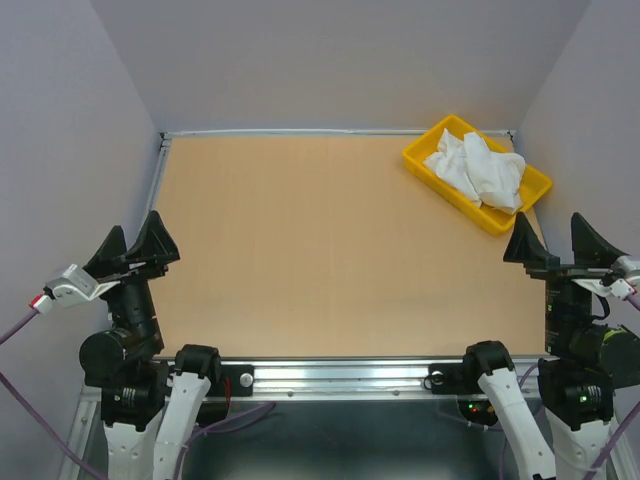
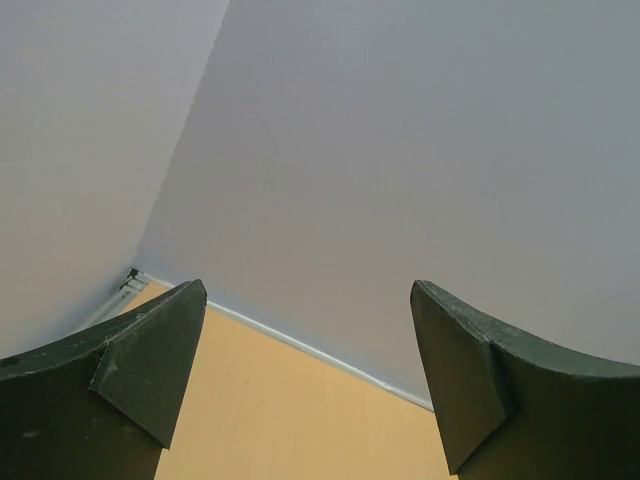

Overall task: Fold and stack the long sleeve shirts
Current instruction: Grab the shirt from the pile

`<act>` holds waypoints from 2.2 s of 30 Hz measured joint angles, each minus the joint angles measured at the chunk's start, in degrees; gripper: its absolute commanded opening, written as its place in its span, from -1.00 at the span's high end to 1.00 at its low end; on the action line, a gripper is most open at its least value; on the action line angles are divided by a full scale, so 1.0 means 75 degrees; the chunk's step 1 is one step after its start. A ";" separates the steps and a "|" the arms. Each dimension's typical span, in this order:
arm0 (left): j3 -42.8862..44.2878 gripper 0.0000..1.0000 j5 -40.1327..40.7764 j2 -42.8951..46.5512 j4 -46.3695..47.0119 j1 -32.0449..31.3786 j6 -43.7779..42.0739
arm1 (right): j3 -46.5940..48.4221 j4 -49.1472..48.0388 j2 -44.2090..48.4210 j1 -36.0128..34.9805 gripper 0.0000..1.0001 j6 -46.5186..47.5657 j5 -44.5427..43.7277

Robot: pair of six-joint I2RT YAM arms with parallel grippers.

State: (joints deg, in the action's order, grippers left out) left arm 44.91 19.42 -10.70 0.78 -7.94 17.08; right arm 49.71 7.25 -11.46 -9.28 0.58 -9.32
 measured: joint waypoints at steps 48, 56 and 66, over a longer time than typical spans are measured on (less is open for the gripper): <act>-0.1734 -0.98 -0.1154 -0.0032 -0.0373 -0.0344 0.0309 | 0.4409 0.0615 -1.2869 0.1944 -1.00 -0.3343 -0.2681; -0.1743 -0.98 -0.1163 -0.0382 -0.0297 -0.0344 0.0239 | 0.5767 0.0603 -1.4563 0.2186 0.03 -0.2725 -0.1865; -0.1792 -0.98 -0.1180 -0.0472 -0.0239 -0.0344 0.0189 | 0.5898 0.0667 -1.4469 0.2192 0.99 -0.1778 -0.1070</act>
State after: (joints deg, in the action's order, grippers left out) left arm 31.46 10.57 -14.24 -1.02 -10.52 18.50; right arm 93.95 12.25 -119.98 7.16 -12.75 -17.34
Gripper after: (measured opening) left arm 0.986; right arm 0.057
